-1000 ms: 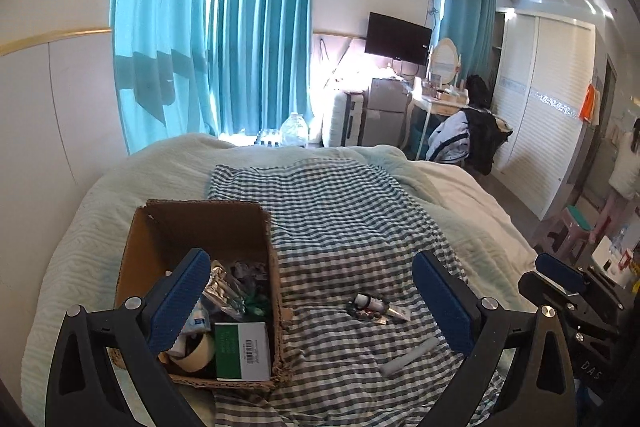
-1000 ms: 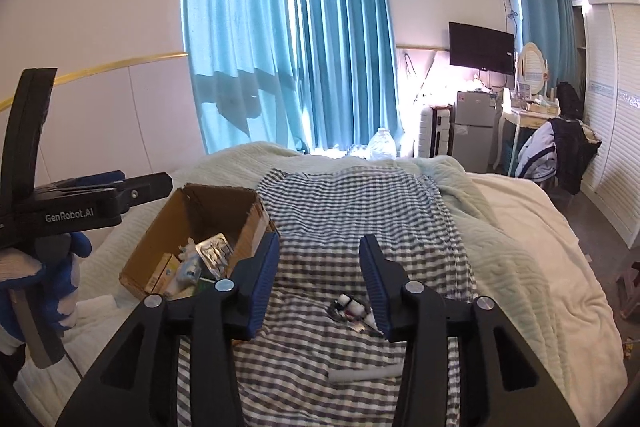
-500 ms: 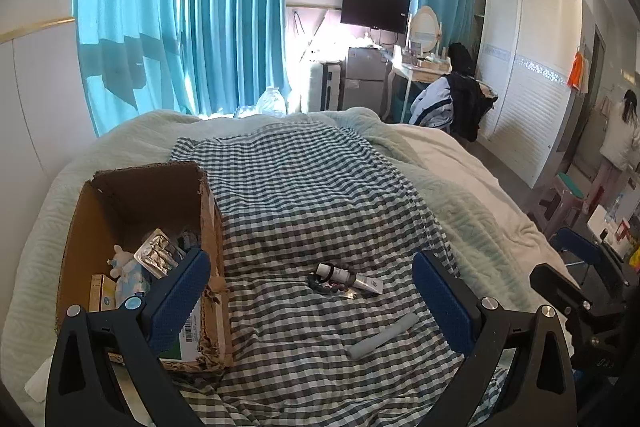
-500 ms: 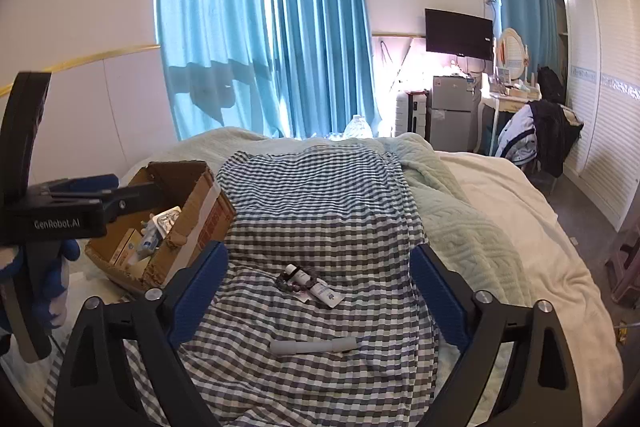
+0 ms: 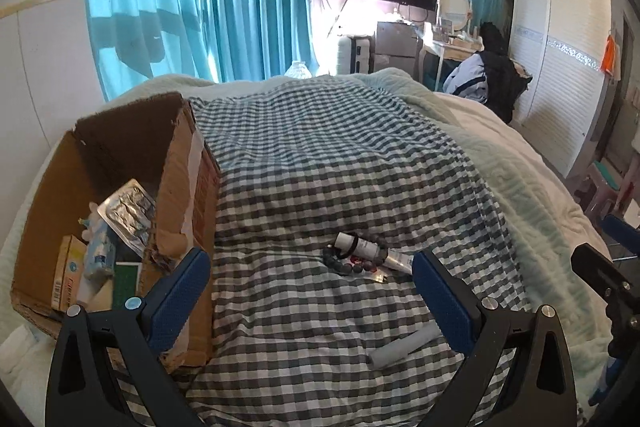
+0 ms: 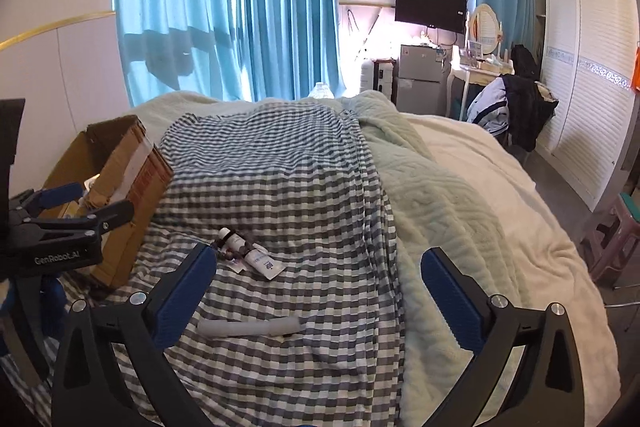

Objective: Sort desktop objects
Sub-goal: 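Move both grippers back toward the remaining items on the bedspread, then grasp the white plastic stick with the left gripper while the right gripper grasps the white BOP tube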

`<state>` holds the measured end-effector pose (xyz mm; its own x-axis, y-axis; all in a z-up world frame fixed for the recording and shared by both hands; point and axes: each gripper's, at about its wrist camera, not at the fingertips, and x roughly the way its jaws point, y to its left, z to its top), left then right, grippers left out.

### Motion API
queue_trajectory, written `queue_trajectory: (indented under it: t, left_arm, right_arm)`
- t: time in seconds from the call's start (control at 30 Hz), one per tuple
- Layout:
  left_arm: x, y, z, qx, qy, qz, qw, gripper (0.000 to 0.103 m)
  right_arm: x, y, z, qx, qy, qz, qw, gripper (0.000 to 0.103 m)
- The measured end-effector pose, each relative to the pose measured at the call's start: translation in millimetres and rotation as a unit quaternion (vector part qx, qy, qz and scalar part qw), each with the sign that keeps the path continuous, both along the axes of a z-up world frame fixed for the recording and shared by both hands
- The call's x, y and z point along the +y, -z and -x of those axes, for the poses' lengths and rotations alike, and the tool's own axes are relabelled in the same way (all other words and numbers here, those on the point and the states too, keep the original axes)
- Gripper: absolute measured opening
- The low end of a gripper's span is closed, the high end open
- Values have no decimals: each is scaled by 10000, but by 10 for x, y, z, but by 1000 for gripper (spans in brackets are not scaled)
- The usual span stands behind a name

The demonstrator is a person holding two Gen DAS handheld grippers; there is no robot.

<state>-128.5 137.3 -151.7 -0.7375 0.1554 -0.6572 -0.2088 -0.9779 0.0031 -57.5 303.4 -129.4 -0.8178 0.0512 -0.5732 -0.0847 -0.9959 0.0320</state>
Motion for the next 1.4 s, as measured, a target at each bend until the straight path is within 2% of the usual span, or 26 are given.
queue_trajectory:
  t: [0.1,0.17,0.23,0.33,0.4,0.5,0.6,0.67,0.77,0.9,1.1,1.13,1.17,1.27,1.33,1.4]
  left_arm:
    - [39,167,55,-203,202,3,9996,103]
    - [135,280,54,-371,623,45,9974,103]
    - [254,370,4,-368,815,309,9955,103]
    - [377,468,-46,-373,1011,517,9928,103]
    - [446,537,-33,-505,1160,619,9900,102]
    - [515,692,50,-864,1276,670,9858,95]
    - [559,865,137,-1103,1197,676,9843,95]
    - [581,970,176,-1190,1205,667,9833,95]
    - [645,1129,194,-1273,1346,743,9799,95]
    - [700,1301,181,-1284,1533,1033,9743,89]
    - [802,1436,108,-1283,1780,1140,9689,74]
    - [826,1453,97,-1264,1819,1160,9682,69]
    - [844,1470,93,-1262,1845,1166,9677,67]
    - [914,1505,64,-1290,1998,1136,9646,42]
    - [971,1489,2,-1211,2140,1097,9631,20]
    - [1010,1462,-76,-1101,2176,1145,9630,13]
  right_arm:
    - [20,145,136,-152,-7,152,9998,103]
    - [24,264,273,-499,-188,229,9983,103]
    - [45,395,423,-920,-305,372,9946,103]
    - [75,514,516,-876,-488,593,9932,103]
    - [64,586,589,-940,-564,491,9928,102]
    - [8,682,711,-1066,-747,261,9911,96]
    - [-24,806,862,-1217,-979,201,9875,90]
    - [-48,902,965,-1348,-1187,229,9835,77]
    - [-87,1085,1148,-1579,-1389,180,9775,65]
    - [-185,1287,1363,-1769,-1687,61,9696,64]
    - [-367,1487,1593,-1766,-2028,176,9630,64]
    - [-404,1524,1620,-1770,-2071,128,9621,62]
    - [-427,1560,1642,-1766,-2083,117,9619,52]
    - [-349,1575,1681,-1713,-2082,720,9603,40]
    - [-349,1559,1661,-1707,-2156,727,9587,37]
    - [-353,1532,1630,-1695,-2184,688,9586,36]
